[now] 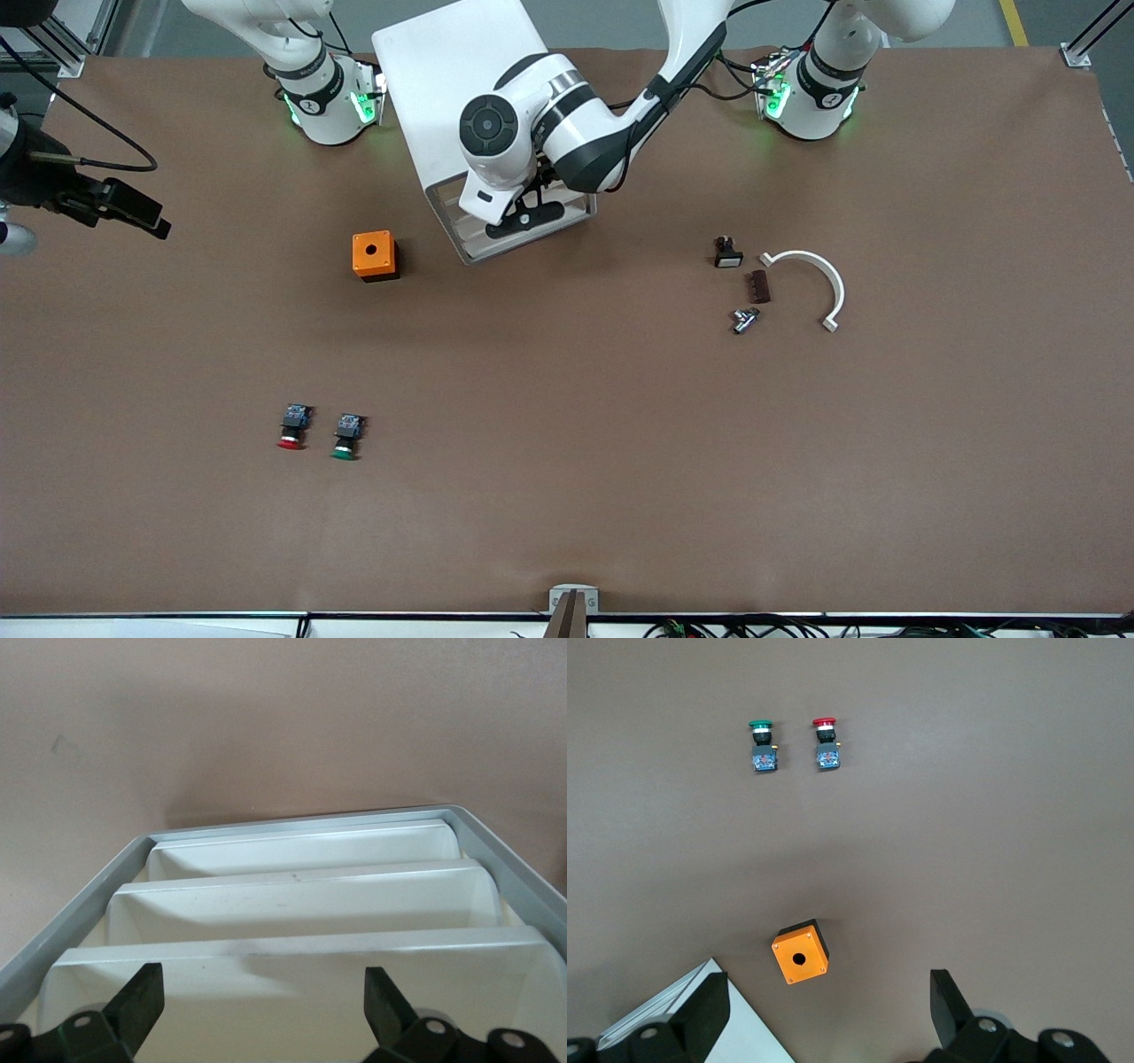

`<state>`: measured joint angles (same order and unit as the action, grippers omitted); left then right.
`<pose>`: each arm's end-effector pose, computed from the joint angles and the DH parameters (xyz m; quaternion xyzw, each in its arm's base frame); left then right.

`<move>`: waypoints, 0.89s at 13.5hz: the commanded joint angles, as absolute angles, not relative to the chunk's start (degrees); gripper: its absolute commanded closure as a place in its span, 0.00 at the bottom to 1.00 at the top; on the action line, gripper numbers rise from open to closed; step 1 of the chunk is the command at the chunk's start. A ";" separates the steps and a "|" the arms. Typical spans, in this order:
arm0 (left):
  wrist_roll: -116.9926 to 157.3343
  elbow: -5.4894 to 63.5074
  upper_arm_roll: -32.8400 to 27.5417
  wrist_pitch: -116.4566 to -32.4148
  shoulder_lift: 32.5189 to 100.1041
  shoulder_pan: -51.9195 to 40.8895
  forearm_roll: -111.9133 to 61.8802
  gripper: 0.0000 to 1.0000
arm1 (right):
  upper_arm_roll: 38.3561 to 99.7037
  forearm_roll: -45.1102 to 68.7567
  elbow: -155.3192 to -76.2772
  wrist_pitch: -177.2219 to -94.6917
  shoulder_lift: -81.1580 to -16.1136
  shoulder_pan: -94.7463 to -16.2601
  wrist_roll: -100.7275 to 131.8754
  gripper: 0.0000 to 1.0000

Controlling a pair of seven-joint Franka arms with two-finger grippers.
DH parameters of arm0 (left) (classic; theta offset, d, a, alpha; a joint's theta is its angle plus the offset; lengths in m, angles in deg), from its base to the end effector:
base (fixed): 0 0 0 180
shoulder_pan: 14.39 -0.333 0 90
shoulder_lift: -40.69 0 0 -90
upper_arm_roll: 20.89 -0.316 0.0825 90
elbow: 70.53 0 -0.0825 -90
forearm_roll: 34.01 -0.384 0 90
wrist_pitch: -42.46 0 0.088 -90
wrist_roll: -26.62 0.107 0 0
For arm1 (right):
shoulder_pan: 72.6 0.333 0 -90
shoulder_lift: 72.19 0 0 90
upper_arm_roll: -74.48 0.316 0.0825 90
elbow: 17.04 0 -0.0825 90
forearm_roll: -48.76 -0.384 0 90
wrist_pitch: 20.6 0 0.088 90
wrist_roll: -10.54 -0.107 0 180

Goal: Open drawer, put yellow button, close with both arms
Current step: 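Push the drawer back into the cabinet with the left gripper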

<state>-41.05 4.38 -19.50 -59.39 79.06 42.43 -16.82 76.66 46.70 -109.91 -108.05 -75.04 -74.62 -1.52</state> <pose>0.3570 -0.6174 0.3353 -0.9754 -0.1278 0.1784 0.0193 0.5338 0.0060 0.6243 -0.9943 0.1033 0.0241 0.0145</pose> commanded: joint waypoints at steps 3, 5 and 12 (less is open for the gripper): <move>-37.19 4.36 -17.90 -57.91 79.45 41.86 -15.55 0.00 | 77.82 51.39 -110.12 -111.20 -75.79 -75.33 -1.50 0.00; -36.84 4.18 -17.90 -57.91 79.28 39.24 -15.90 0.00 | 77.64 51.04 -109.85 -112.45 -75.88 -75.41 -1.06 0.00; -37.27 3.83 -18.43 -57.91 75.51 27.64 -24.58 0.00 | 77.47 50.43 -109.85 -113.15 -75.88 -76.03 -1.15 0.00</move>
